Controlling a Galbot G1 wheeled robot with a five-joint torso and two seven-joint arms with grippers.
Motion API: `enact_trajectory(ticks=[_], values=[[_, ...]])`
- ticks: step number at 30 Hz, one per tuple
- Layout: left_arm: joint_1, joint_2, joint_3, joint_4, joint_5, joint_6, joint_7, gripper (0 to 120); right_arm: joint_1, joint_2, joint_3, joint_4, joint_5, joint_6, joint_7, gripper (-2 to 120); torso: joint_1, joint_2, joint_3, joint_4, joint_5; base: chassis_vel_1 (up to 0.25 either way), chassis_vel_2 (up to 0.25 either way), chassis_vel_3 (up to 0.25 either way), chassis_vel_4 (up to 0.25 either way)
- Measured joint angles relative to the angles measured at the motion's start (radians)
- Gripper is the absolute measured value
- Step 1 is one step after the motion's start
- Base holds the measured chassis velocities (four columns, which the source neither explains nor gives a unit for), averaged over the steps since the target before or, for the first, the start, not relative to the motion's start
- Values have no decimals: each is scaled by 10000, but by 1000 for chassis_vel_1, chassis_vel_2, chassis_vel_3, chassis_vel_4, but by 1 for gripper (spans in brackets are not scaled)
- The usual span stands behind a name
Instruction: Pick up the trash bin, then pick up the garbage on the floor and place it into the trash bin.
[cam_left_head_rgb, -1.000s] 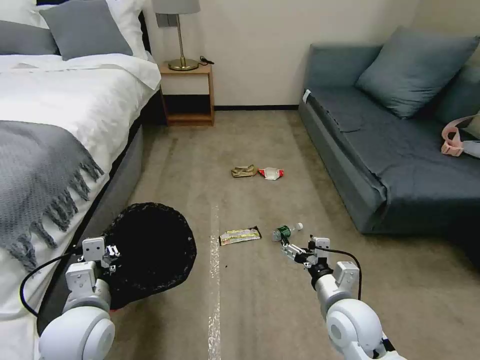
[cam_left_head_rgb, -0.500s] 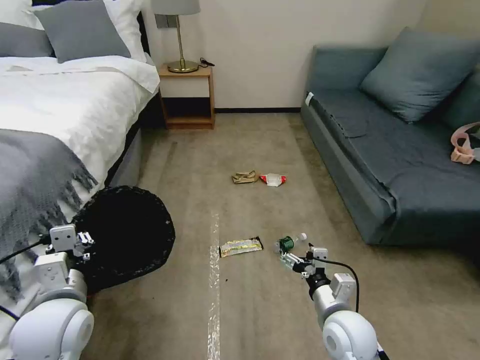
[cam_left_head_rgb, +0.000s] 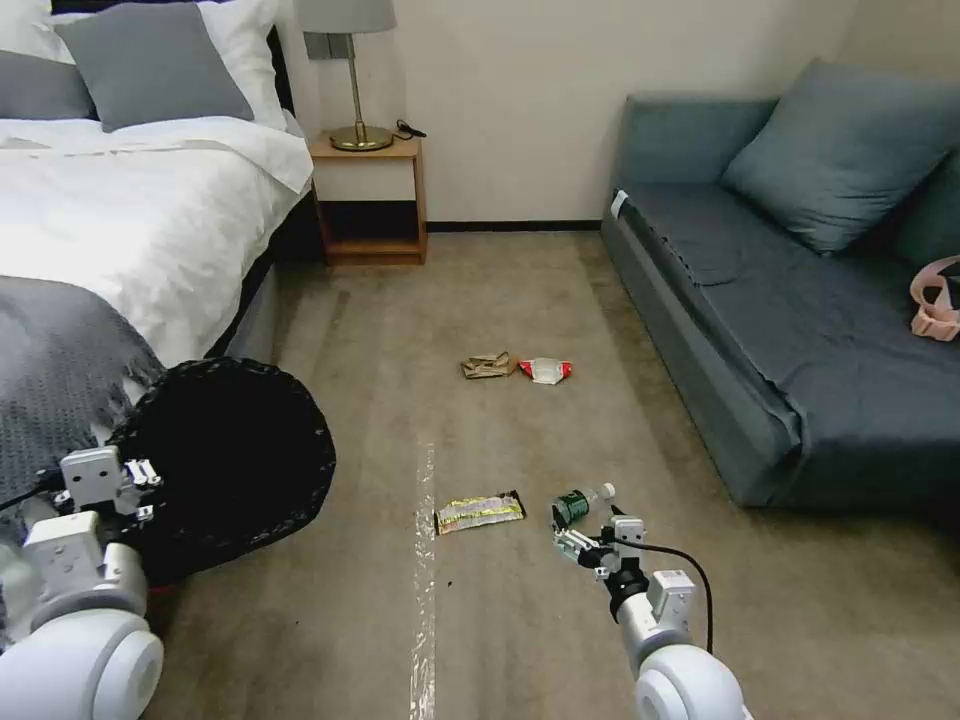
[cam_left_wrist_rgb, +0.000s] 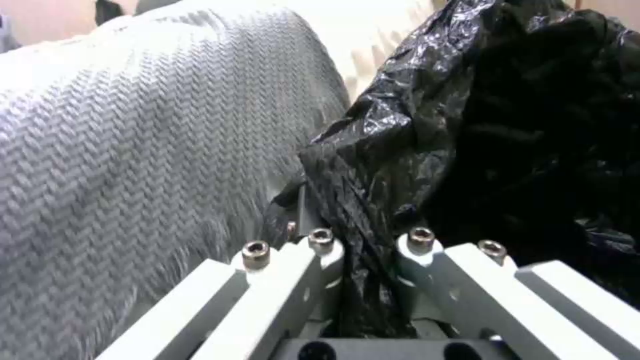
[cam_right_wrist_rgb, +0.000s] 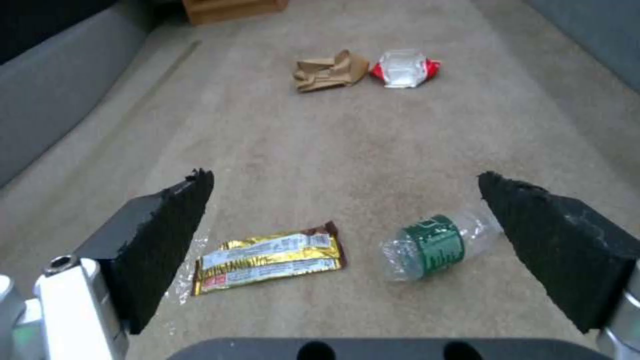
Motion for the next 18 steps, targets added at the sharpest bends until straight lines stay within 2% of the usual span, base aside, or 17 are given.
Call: enact_trajectory(ticks=[5,14,18], values=[[52,80,-43,-110,-21,76,-24,3,-89,145,-52,-56,-265,31,0,100,0,0,0,-4,0,-51,71,69,-65],[568,-177,-95,-709,36,91,-63,3,-744,186,-230,-288,-1097,445,-78,100,0,0,0,-3,1,-77,72,66,-79],[325,-138,137,-674,305,271,-192,3,-780,279,-372,-729,-1238,626,-118,100,0,1,-1,-3,2,-75,67,81,-61]])
